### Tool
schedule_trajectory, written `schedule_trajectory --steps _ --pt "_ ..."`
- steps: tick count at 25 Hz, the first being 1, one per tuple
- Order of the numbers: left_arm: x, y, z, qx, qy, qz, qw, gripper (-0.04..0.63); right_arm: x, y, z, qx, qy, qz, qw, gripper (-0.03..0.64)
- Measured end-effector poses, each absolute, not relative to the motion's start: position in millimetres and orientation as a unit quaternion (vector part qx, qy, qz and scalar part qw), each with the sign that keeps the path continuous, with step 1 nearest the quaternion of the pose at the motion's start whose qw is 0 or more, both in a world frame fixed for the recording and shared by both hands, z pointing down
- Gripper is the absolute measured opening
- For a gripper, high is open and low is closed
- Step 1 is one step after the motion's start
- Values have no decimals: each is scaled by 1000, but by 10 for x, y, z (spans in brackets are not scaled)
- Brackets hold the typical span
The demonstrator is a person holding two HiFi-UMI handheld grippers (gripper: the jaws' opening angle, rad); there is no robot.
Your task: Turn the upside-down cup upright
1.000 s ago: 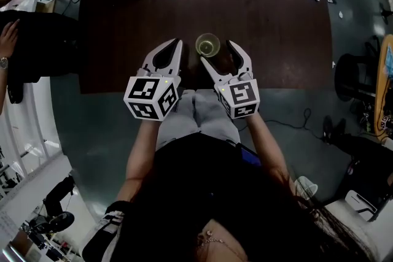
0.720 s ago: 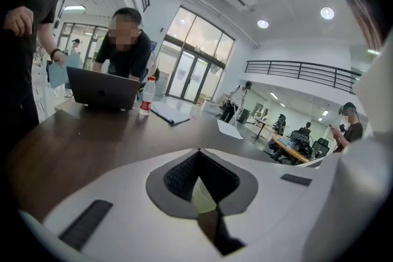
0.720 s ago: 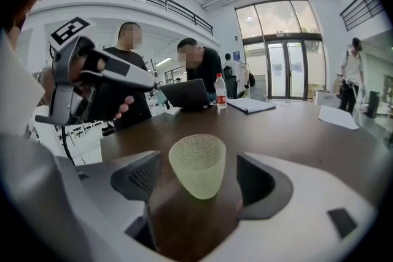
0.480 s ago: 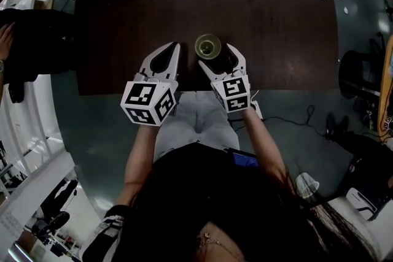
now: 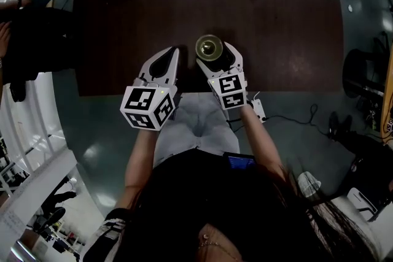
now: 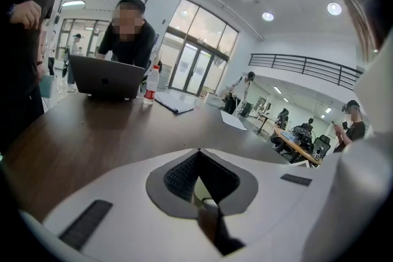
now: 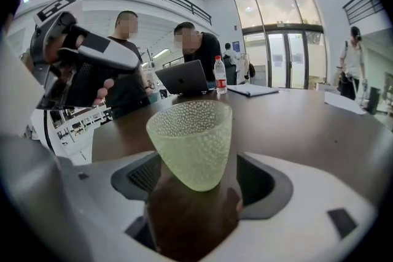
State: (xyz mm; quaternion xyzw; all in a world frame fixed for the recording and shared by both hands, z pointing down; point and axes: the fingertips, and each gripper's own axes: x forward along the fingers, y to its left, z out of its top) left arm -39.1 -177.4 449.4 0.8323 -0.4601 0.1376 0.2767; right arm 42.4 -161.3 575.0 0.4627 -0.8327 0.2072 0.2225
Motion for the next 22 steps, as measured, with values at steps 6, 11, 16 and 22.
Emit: schedule_trajectory --steps 6,11,16,22 --pt "-472 -1768 4530 827 -466 144 279 2 339 -1661 5815 453 -837 201 231 370" --pt "-559 -1768 4557 824 -471 146 280 2 333 -1720 5889 459 -833 194 241 370" --pt "-607 -1757 4576 821 -474 148 282 2 315 -1712 5893 455 -834 180 257 364" --pt "-590 -1763 4572 822 -472 146 283 2 328 -1668 5878 445 -837 178 264 357"
